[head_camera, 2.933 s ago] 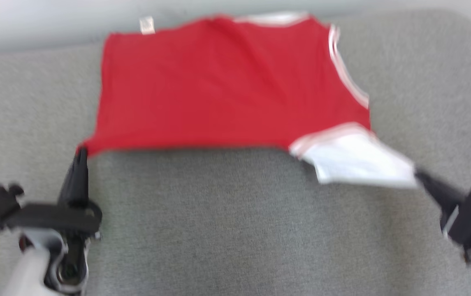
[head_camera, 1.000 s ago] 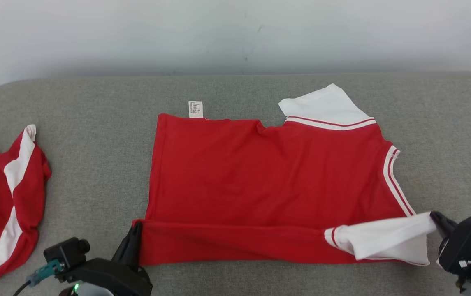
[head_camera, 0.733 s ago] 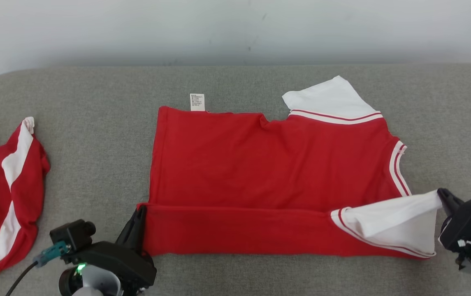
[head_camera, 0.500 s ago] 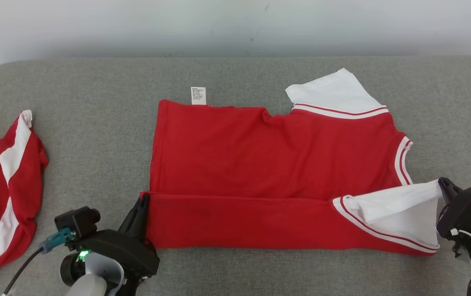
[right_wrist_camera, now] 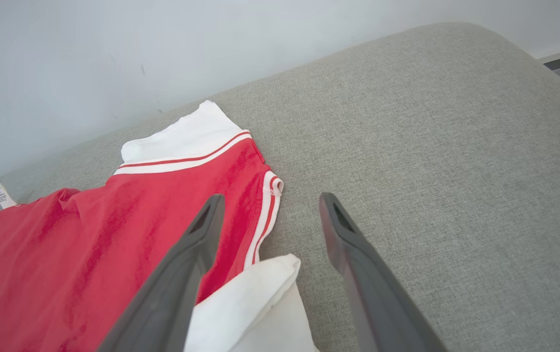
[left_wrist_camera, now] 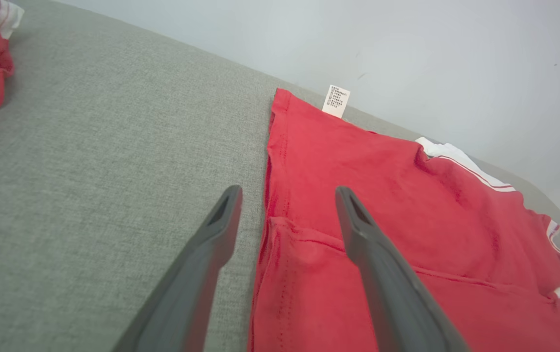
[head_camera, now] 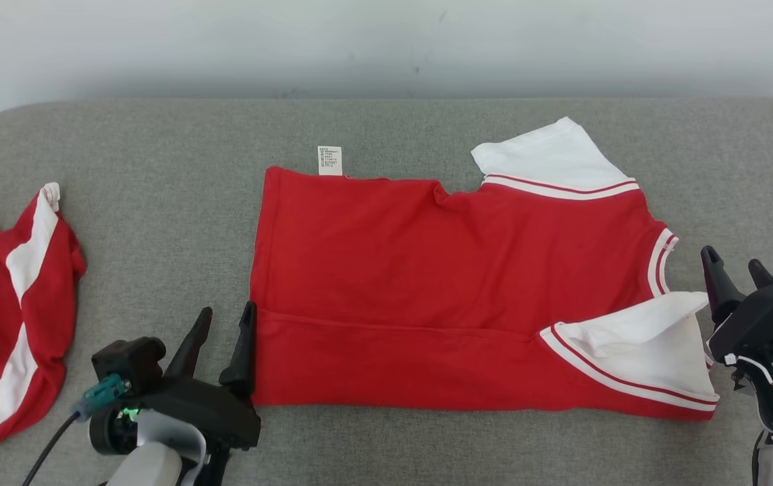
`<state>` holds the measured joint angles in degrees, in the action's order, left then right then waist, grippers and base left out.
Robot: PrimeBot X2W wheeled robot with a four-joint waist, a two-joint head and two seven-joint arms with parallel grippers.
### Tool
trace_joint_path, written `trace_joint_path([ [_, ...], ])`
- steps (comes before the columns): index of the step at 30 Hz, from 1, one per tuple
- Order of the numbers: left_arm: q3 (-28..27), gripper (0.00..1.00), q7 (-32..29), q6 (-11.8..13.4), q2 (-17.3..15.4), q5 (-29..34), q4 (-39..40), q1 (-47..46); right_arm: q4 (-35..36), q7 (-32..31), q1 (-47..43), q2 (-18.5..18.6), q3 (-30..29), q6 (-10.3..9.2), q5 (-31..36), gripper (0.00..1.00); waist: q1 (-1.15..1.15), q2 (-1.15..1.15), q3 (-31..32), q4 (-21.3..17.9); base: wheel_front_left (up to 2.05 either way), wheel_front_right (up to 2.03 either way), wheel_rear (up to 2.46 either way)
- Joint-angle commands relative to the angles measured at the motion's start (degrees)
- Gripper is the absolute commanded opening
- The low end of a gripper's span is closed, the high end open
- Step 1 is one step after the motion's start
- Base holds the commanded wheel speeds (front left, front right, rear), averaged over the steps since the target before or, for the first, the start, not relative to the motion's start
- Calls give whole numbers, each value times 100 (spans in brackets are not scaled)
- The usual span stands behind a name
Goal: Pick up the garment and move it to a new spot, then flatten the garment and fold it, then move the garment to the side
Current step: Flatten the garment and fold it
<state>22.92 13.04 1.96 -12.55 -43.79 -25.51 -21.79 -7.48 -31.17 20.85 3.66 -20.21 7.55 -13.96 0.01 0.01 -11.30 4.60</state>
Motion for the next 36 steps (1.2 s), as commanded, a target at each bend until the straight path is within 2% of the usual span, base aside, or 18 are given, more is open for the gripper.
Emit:
trace_joint_path([
  [1, 8, 100, 64, 27, -56, 128, 0, 71, 22, 35, -25, 23, -4, -11, -32, 100, -1, -1, 49, 4, 0, 0, 0],
  [7, 189, 100, 176, 211, -165, 617, 72, 568, 247, -332, -507, -12, -234, -11, 41, 100, -1, -1, 192, -5, 0, 0, 0],
  [13, 346, 100, 17, 464, -141, 751, -128, 749, 447, -1190, -1096, -60, -366, -11, 238, 100, -1, -1, 176, -49, 0, 0, 0],
  [17, 387, 100, -85, 573, -149, 794, -176, 608, 443, -1279, -1109, -75, -333, -11, 321, 100, -1, -1, 85, -84, 0, 0, 0],
  [22, 489, 100, -352, 621, -125, 805, -274, 478, 176, -1392, -983, -81, -200, -11, 317, 100, -1, -1, 0, -83, 0, 0, 0],
  [27, 600, 100, -692, 543, -24, 640, -453, 507, -164, -1709, -941, -83, 53, -11, 267, 100, -1, -1, -45, -49, 0, 0, 0],
  [28, 623, 50, -785, 515, 6, 596, -504, 546, -220, -1773, -949, -93, 92, -11, 263, 100, -1, -1, -43, -41, 0, 0, 0],
  [29, 640, 0, -893, 496, 30, 560, -556, 590, -242, -1817, -951, -94, 124, -11, 259, 19, -1, -1, -38, -33, 0, 0, 0],
  [30, 670, 0, -977, 494, 41, 535, -599, 627, -261, -1858, -973, -101, 179, -10, 271, 0, -1, -1, -25, -23, 0, 0, 0],
  [36, 679, 0, -1051, 437, 33, 411, -589, 736, -173, -1861, -1134, -87, 138, -11, 88, 0, -1, -1, 123, 13, 0, 0, 0],
])
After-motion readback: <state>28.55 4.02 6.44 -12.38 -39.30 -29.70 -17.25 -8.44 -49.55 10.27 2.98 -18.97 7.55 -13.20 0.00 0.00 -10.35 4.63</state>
